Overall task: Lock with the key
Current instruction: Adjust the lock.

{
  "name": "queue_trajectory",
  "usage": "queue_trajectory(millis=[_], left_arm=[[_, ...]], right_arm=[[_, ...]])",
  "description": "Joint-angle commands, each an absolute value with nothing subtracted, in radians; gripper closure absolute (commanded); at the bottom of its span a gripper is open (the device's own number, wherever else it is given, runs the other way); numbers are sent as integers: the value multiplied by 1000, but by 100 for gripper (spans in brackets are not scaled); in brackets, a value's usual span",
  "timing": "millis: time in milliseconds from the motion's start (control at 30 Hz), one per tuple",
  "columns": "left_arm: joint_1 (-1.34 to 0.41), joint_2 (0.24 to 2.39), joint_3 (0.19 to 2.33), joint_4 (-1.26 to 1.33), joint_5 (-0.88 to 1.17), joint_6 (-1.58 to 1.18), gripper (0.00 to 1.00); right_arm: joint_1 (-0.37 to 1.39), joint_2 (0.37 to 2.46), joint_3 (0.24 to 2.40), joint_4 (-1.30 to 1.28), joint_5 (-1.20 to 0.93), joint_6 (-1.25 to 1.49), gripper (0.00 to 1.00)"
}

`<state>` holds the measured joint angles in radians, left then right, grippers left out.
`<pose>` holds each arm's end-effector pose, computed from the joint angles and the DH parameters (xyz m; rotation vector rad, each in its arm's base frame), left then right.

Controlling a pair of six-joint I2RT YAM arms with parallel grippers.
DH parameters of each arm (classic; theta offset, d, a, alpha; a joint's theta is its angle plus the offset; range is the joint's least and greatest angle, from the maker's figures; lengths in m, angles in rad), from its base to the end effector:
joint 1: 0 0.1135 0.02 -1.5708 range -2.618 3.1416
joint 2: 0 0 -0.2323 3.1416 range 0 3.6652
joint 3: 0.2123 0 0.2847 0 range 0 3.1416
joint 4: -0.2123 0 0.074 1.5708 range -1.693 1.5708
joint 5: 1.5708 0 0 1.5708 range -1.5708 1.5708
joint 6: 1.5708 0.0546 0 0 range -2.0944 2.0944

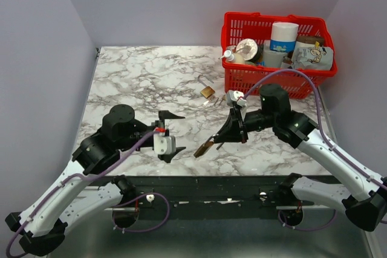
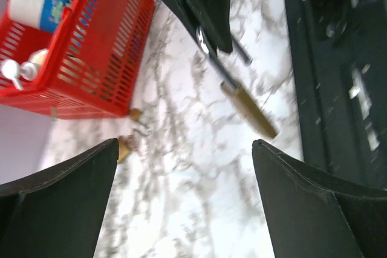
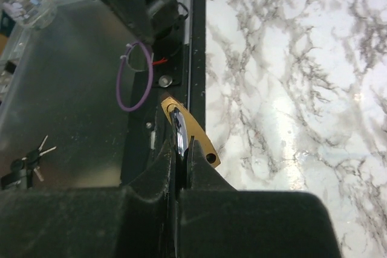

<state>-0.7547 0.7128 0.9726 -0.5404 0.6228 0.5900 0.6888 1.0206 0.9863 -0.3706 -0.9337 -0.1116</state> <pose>0.1323 -0.1681 0.3621 1.4623 1.1368 -0.6889 0.1857 0.2097 0.3200 -1.3342 1.5180 1.2866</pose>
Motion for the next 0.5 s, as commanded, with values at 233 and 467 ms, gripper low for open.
queue_trajectory(millis=[233, 467], left_arm=[[-822, 655, 865, -472, 592, 1488, 1], [-959, 647, 790, -481, 701, 1747, 2]], right_arm=[[687, 1169, 1121, -491, -1232, -161, 99], [687, 1265, 1166, -491, -1305, -97, 99]])
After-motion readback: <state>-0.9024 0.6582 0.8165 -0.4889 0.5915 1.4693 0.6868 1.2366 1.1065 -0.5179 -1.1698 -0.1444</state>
